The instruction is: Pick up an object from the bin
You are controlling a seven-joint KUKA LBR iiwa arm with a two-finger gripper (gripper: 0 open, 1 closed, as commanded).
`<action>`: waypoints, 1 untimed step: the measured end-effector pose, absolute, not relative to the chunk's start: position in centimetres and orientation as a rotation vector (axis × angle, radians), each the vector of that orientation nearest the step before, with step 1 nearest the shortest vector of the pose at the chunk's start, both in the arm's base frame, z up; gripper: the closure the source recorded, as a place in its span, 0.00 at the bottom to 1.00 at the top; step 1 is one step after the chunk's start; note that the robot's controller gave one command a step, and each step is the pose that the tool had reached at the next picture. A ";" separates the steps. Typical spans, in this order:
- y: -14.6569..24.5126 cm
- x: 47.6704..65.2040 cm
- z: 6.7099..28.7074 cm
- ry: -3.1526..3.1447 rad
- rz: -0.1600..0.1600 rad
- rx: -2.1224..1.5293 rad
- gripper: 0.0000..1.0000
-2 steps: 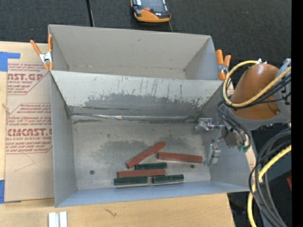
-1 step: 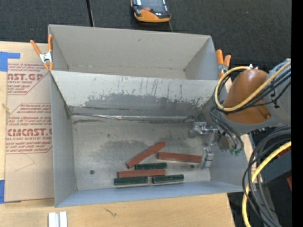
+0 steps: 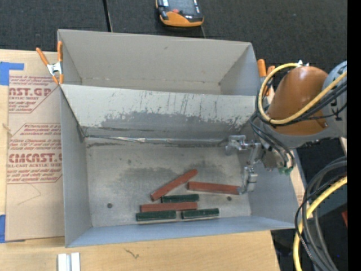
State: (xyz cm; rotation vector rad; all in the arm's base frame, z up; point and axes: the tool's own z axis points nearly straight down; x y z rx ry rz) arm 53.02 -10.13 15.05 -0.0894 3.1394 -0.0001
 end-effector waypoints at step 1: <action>-8.5 53.2 7.6 3.136 0.001 0.042 0.00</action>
Offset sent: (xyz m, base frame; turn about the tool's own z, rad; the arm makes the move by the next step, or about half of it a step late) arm -0.0068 0.0118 -0.0805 0.0941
